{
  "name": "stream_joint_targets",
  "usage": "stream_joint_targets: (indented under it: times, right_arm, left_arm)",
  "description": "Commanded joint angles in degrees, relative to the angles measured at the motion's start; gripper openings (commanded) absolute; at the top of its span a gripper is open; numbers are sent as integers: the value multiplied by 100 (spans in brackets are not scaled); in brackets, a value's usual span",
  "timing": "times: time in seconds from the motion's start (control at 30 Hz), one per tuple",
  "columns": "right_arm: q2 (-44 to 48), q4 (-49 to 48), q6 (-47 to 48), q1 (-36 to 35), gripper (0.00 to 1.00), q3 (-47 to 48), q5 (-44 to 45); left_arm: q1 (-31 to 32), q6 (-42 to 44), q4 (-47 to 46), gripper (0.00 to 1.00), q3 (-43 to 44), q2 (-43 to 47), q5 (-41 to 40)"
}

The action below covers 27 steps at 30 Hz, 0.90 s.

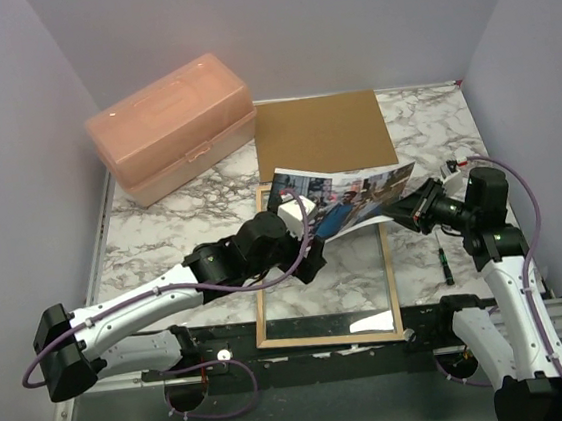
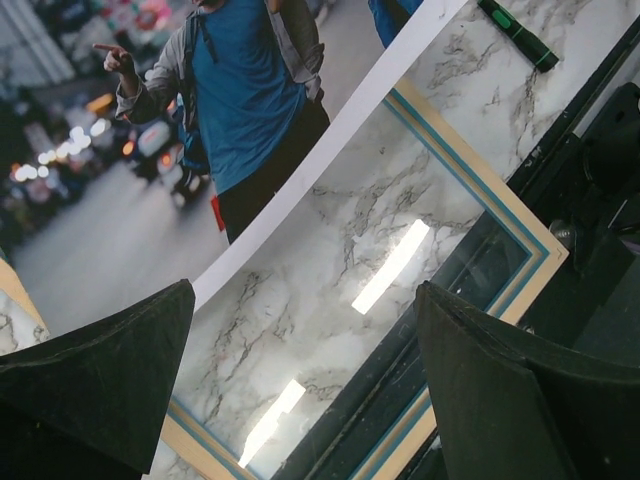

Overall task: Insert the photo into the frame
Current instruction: Pick up the photo at the center of the board, then turn over the photo from the photo frame.

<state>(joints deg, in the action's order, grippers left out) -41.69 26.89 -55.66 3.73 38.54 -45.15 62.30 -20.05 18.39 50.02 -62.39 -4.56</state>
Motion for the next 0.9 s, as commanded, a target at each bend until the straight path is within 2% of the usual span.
stream_joint_targets:
  times: [0.0, 0.4, 0.63, 0.87]
  right_arm:
    - [150, 168, -92, -23, 16, -119, 51]
    - [144, 120, -163, -25, 17, -197, -76]
    - [190, 194, -115, -24, 17, -285, -156]
    - [235, 217, -132, -23, 17, -364, -170]
  left_arm:
    - [117, 446, -549, 90, 99, -235, -173]
    - [419, 726, -842, 74, 607, -1272, -679]
    - [628, 779, -1089, 52, 780, -1825, -1305]
    - [744, 836, -1339, 44, 764, -2248, -1610]
